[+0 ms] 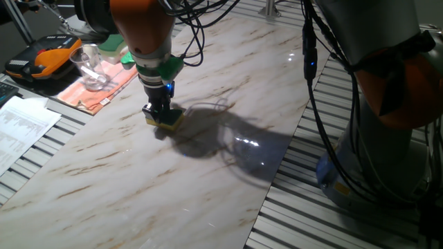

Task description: Clean the tabletop with a sponge

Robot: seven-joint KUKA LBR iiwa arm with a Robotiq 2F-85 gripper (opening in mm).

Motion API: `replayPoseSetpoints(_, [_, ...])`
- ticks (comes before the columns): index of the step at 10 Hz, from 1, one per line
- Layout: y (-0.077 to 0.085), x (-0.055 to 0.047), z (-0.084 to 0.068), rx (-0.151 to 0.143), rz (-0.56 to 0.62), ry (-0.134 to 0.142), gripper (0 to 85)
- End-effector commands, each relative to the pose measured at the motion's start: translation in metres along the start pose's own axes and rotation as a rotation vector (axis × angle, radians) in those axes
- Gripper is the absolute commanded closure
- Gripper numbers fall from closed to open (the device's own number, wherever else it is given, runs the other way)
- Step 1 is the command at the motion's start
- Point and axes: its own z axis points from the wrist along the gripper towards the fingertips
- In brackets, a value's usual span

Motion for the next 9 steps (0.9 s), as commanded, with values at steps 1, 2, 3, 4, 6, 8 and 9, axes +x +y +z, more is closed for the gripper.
replayPoseSetpoints(1, [0.0002, 0.0003, 0.0005, 0.000, 0.000, 0.000, 51.0])
replayPoseSetpoints(2, [0.0003, 0.0003, 0.0002, -0.002, 0.000, 0.000, 51.0])
replayPoseSetpoints(3, [0.0000, 0.0004, -0.0015, -0.002, 0.000, 0.000, 51.0])
replayPoseSetpoints(4, [-0.0003, 0.0004, -0.0048, 0.000, 0.000, 0.005, 51.0])
replayPoseSetpoints(6, [0.0001, 0.0005, -0.0066, 0.000, 0.000, 0.006, 51.0])
replayPoseSetpoints(8, [0.0003, 0.0004, -0.0066, 0.000, 0.000, 0.011, 68.0])
replayPoseSetpoints(9, [0.0003, 0.0004, -0.0066, 0.000, -0.004, 0.014, 68.0])
